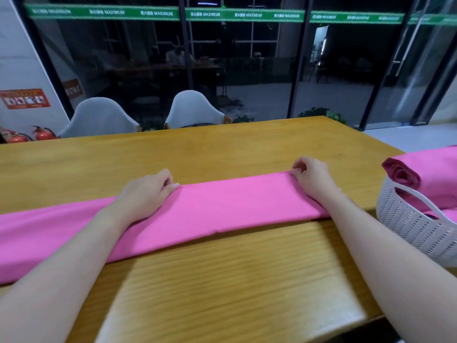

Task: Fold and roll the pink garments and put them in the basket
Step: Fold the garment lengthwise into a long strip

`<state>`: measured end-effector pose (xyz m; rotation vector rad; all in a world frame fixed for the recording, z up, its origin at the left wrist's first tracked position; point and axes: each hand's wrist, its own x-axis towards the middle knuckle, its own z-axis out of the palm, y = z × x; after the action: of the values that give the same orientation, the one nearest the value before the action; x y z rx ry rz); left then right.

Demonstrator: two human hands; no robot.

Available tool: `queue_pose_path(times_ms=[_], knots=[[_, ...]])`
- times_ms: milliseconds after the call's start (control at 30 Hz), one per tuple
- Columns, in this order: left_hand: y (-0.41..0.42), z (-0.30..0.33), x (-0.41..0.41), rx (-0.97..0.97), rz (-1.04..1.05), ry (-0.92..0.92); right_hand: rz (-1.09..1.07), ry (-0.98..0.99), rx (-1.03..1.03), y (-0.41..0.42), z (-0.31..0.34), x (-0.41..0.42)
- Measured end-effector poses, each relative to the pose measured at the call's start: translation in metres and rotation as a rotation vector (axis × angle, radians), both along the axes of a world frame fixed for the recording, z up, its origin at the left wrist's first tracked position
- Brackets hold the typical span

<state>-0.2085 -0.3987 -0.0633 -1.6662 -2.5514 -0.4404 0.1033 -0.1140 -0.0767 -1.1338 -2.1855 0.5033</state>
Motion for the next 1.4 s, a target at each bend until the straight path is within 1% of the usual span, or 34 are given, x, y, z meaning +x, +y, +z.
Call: queue_pose_path(times_ms=[67, 100, 167, 200, 233, 300, 400, 433, 500, 600, 733, 800, 900, 1033, 1067, 1133, 1233, 1333, 1400], knots=[[0.001, -0.004, 0.001, -0.007, -0.021, -0.048, -0.004, -0.012, -0.013, 0.0, 0.0, 0.001], [0.001, -0.005, 0.001, 0.003, -0.03, -0.062, -0.014, -0.04, 0.022, -0.002, 0.002, 0.002], [0.0, -0.007, 0.0, 0.035, -0.049, -0.079, -0.039, -0.147, 0.221, -0.012, 0.01, 0.005], [0.0, -0.007, -0.001, 0.049, -0.056, -0.083, -0.035, -0.17, 0.326, -0.023, 0.015, 0.003], [0.001, -0.007, -0.001, 0.057, -0.064, -0.083, -0.001, -0.166, 0.384, -0.041, 0.022, -0.001], [0.002, -0.007, -0.002, 0.059, -0.073, -0.082, 0.185, -0.172, 0.382, -0.084, 0.03, -0.018], [0.003, -0.009, -0.003, 0.064, -0.075, -0.093, 0.584, -0.363, 0.289, -0.145, 0.02, -0.054], [0.003, -0.009, -0.004, 0.07, -0.076, -0.096, 0.671, -0.434, 0.256, -0.161, 0.015, -0.065], [0.003, -0.01, -0.006, 0.079, -0.076, -0.111, 0.745, -0.552, 0.161, -0.177, 0.008, -0.075], [0.001, -0.011, -0.008, 0.089, -0.076, -0.147, 0.685, -0.606, 0.071, -0.155, 0.008, -0.063], [0.0, -0.011, -0.008, 0.116, -0.079, -0.176, 0.393, -0.654, 0.0, -0.085, 0.014, -0.014], [-0.001, -0.012, -0.008, 0.112, -0.076, -0.177, 0.32, -0.677, 0.006, -0.067, 0.013, 0.001], [-0.001, -0.012, -0.007, 0.112, -0.065, -0.155, 0.3, -0.696, 0.014, -0.066, 0.011, 0.001], [0.004, -0.01, 0.001, 0.096, -0.042, -0.096, 0.165, -0.69, -0.004, -0.094, 0.011, -0.033], [0.003, -0.008, 0.006, 0.108, -0.047, -0.083, 0.183, -0.677, 0.0, -0.11, 0.011, -0.049], [-0.006, -0.005, 0.011, 0.129, -0.049, -0.036, 0.29, -0.644, 0.033, -0.15, 0.008, -0.086], [-0.036, 0.003, 0.001, 0.052, 0.01, 0.072, 0.43, -0.599, 0.11, -0.2, 0.005, -0.134], [-0.09, 0.006, -0.031, -0.023, 0.12, 0.037, 0.535, -0.551, 0.179, -0.22, 0.001, -0.153], [-0.131, 0.005, -0.053, -0.043, 0.207, 0.008, 0.58, -0.565, 0.165, -0.22, 0.0, -0.152]])
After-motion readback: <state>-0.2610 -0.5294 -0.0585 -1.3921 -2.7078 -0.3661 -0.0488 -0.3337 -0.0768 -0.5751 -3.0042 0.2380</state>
